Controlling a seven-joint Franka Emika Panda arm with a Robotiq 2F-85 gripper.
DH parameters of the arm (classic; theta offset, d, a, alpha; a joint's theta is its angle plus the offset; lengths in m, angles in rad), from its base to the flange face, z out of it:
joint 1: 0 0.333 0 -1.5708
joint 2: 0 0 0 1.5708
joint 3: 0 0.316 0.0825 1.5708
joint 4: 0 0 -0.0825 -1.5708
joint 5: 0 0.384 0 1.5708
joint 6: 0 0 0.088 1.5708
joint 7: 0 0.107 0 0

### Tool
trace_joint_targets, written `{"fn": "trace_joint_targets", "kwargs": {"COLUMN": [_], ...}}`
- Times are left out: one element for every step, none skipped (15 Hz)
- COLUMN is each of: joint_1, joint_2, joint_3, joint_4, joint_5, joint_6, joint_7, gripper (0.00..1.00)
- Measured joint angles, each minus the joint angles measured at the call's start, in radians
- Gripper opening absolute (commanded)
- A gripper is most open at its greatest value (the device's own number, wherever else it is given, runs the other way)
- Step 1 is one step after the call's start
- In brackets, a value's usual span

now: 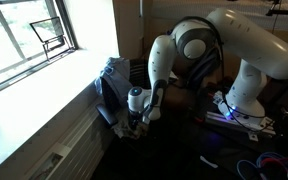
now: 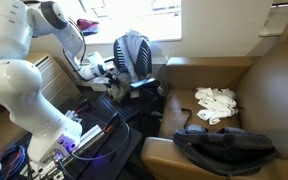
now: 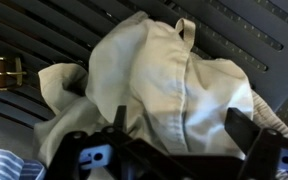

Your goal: Move the pair of shorts from the chair to the couch

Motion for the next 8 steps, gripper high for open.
{"fn": "trace_joint_targets", "kwargs": {"joint_1": [-0.001,-0.001,0.000,0.004,0.004,-0.005,-0.032,-0.048], "joint_2": [0.005,0.006,0.006,0.006,0.007,0.012,0.020,0.027], "joint_3": [0.000,0.000,0.000,0.000,0.002,0.014,0.043,0.062], "joint_4": [0.003,0.004,0.004,-0.003,-0.012,-0.017,-0.016,-0.014], "joint_5": [0.000,0.000,0.008,0.012,0.014,0.016,0.015,0.036], "joint_6": [0.004,0.004,0.021,0.077,0.144,0.201,0.241,0.248], "joint_7": [-0.008,-0.012,-0.023,-0.052,-0.085,-0.125,-0.175,-0.204], "gripper": [1.00,1.00,1.00,1.00,1.00,1.00,1.00,1.00]}}
